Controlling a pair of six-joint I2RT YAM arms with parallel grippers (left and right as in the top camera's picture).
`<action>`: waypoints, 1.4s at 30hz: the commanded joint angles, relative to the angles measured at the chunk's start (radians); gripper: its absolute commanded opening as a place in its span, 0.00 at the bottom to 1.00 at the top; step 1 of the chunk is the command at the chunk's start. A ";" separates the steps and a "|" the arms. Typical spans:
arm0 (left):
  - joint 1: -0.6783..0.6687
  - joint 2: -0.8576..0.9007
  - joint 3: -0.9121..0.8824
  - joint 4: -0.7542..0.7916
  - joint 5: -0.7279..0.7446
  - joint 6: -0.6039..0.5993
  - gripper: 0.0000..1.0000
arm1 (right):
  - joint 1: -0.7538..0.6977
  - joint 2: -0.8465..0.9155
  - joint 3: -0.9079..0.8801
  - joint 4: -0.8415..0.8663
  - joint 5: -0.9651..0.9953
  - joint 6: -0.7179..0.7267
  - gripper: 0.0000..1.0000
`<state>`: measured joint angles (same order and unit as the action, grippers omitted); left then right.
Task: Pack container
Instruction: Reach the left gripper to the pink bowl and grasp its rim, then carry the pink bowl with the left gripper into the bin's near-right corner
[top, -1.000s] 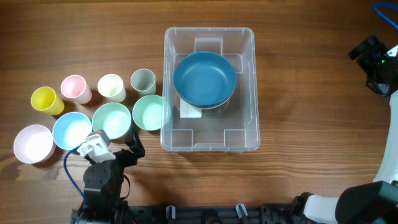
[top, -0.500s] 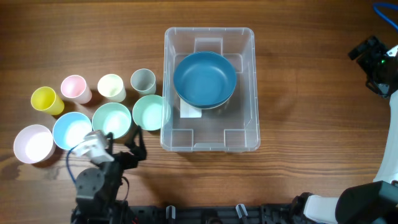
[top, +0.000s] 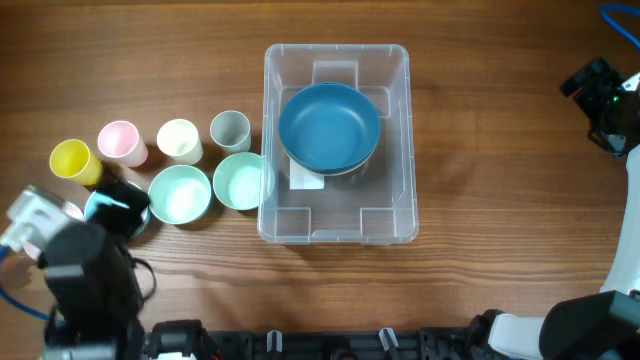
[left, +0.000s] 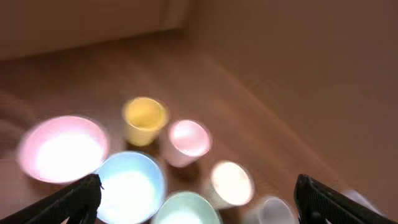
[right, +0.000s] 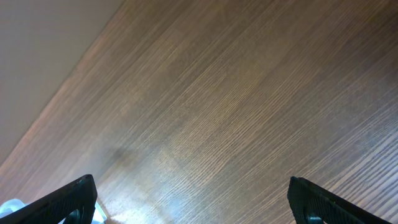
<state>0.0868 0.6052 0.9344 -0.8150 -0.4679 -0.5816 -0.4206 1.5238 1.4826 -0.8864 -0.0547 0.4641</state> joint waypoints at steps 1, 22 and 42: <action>0.169 0.195 0.086 -0.075 -0.004 -0.003 1.00 | 0.004 0.008 0.008 0.002 0.003 0.010 1.00; 0.961 0.937 0.094 0.038 0.559 0.098 0.97 | 0.004 0.008 0.008 0.003 0.003 0.010 1.00; 0.990 1.120 0.095 0.188 0.653 0.182 0.04 | 0.004 0.008 0.008 0.003 0.003 0.010 1.00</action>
<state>1.0443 1.7821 1.0180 -0.6090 0.1680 -0.4084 -0.4206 1.5238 1.4826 -0.8860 -0.0551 0.4675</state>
